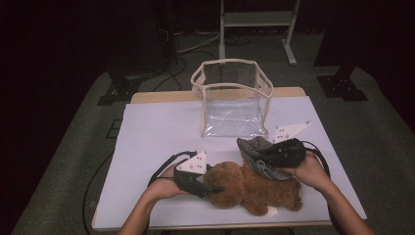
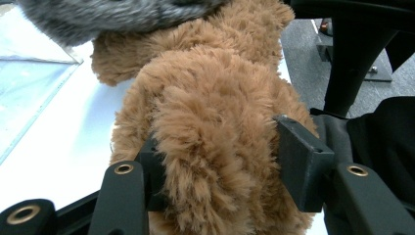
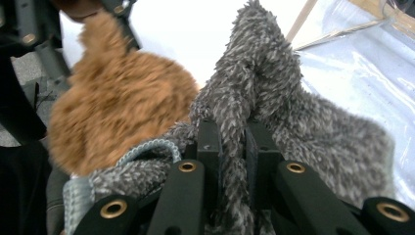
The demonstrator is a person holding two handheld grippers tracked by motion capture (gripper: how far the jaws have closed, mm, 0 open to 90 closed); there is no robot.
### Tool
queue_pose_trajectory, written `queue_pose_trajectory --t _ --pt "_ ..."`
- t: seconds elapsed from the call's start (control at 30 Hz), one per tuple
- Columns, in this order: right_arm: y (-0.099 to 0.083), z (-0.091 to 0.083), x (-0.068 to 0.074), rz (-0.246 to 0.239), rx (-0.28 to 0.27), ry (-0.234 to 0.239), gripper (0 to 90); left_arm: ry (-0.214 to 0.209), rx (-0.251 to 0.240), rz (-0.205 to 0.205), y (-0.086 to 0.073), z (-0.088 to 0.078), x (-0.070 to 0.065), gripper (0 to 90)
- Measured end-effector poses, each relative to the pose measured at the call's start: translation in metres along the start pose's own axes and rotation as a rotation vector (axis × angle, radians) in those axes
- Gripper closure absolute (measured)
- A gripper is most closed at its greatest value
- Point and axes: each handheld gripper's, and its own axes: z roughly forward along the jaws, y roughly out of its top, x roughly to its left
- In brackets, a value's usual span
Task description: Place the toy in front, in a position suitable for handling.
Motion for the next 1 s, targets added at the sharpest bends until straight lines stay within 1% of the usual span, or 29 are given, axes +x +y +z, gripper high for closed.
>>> queue_pose_trajectory --t 0.03,0.07,0.1,0.13,0.17,0.2,0.23,0.27,0.3,0.33,0.37,0.4,0.43,0.47,0.5,0.53,0.57,0.6,0.63,0.67,0.7,0.73,0.77,0.8,0.83,0.9,0.93,0.97,1.0 --pt "-0.006 -0.001 0.01 -0.006 -0.007 0.002 79.0 0.0 -0.002 -0.008 0.001 -0.001 0.001 41.2" --pt "-0.006 -0.001 0.01 -0.006 -0.007 0.002 79.0 0.001 -0.004 -0.009 0.003 -0.002 0.002 41.2" --pt "-0.012 -0.001 0.02 -0.013 -0.021 0.006 79.2 -0.002 -0.012 -0.011 0.006 -0.003 0.003 40.3" --pt "-0.012 -0.001 0.02 -0.013 -0.021 0.006 79.2 -0.008 -0.025 -0.016 0.009 -0.004 0.004 40.3" --pt "-0.015 -0.001 0.029 -0.022 -0.033 0.017 79.3 -0.018 -0.03 -0.014 0.016 -0.002 0.006 39.9" --pt "-0.015 -0.001 0.029 -0.022 -0.033 0.017 79.3 -0.018 -0.03 -0.014 0.016 -0.002 0.006 40.0" --pt "-0.017 -0.002 0.037 -0.039 -0.041 0.022 79.4 -0.025 -0.024 -0.014 0.02 0.001 0.005 40.7" --pt "-0.017 -0.002 0.037 -0.039 -0.041 0.022 79.4 -0.036 -0.008 -0.006 0.023 0.006 0.005 40.7" --pt "-0.018 -0.004 0.044 -0.05 -0.038 0.029 79.3 -0.057 0.026 0.009 0.025 0.015 0.001 43.6" --pt "-0.018 -0.004 0.044 -0.05 -0.038 0.029 79.3 -0.057 0.026 0.009 0.025 0.015 0.001 44.5" --pt "-0.017 -0.01 0.046 -0.067 -0.036 0.029 79.2 -0.064 0.032 0.014 0.024 0.018 -0.001 44.8" --pt "-0.017 -0.01 0.046 -0.067 -0.036 0.029 79.2 -0.064 0.035 0.014 0.024 0.019 -0.003 44.8" --pt "-0.014 -0.02 0.042 -0.061 -0.055 0.024 79.1 -0.062 0.034 0.012 0.023 0.019 -0.004 45.6" --pt "-0.014 -0.02 0.042 -0.061 -0.055 0.024 79.1 -0.064 0.028 0.006 0.021 0.018 -0.005 45.6" --pt "-0.011 -0.03 0.033 -0.053 -0.075 -0.016 79.2 -0.077 0.027 0.006 0.019 0.016 -0.008 46.1" --pt "-0.011 -0.03 0.033 -0.053 -0.075 -0.016 79.2 -0.077 0.027 0.006 0.019 0.016 -0.008 46.1" --pt "-0.009 -0.039 0.023 -0.03 -0.1 -0.035 79.1 -0.08 0.024 0.009 0.018 0.016 -0.009 46.1" --pt "-0.009 -0.039 0.023 -0.03 -0.1 -0.035 79.1 -0.08 0.021 0.006 0.017 0.015 -0.01 46.1" --pt "-0.012 -0.039 0.017 -0.012 -0.084 -0.037 79.1 -0.074 0.025 0.016 0.018 0.014 -0.011 45.8" --pt "-0.012 -0.039 0.017 -0.012 -0.084 -0.037 79.1 -0.074 0.025 0.016 0.018 0.014 -0.011 45.5" --pt "-0.019 -0.028 0.02 -0.011 -0.045 -0.013 78.9 -0.07 0.025 0.018 0.019 0.014 -0.011 44.9" --pt "-0.019 -0.028 0.02 -0.011 -0.045 -0.013 78.9 -0.066 0.027 0.019 0.02 0.014 -0.011 44.9" --pt "-0.025 -0.021 0.026 -0.007 -0.048 -0.001 78.9 -0.062 0.027 0.022 0.022 0.013 -0.01 44.4" --pt "-0.025 -0.021 0.026 -0.007 -0.048 -0.001 78.9 -0.056 0.022 0.024 0.023 0.013 -0.01 44.4" --pt "-0.029 -0.02 0.031 -0.008 -0.066 0.014 79.0 -0.054 0.015 0.021 0.025 0.013 -0.01 44.4" --pt "-0.03 -0.023 0.037 -0.019 -0.066 0.033 79.0 -0.057 0.022 0.029 0.027 0.014 -0.012 46.2" --pt "-0.03 -0.023 0.037 -0.019 -0.066 0.033 79.0 -0.068 0.031 0.035 0.027 0.015 -0.013 46.2" --pt "-0.029 -0.026 0.042 -0.038 -0.057 0.049 79.0 -0.081 0.034 0.038 0.026 0.017 -0.015 48.4" --pt "-0.029 -0.026 0.042 -0.038 -0.057 0.049 79.0 -0.086 0.04 0.041 0.026 0.019 -0.017 48.4"
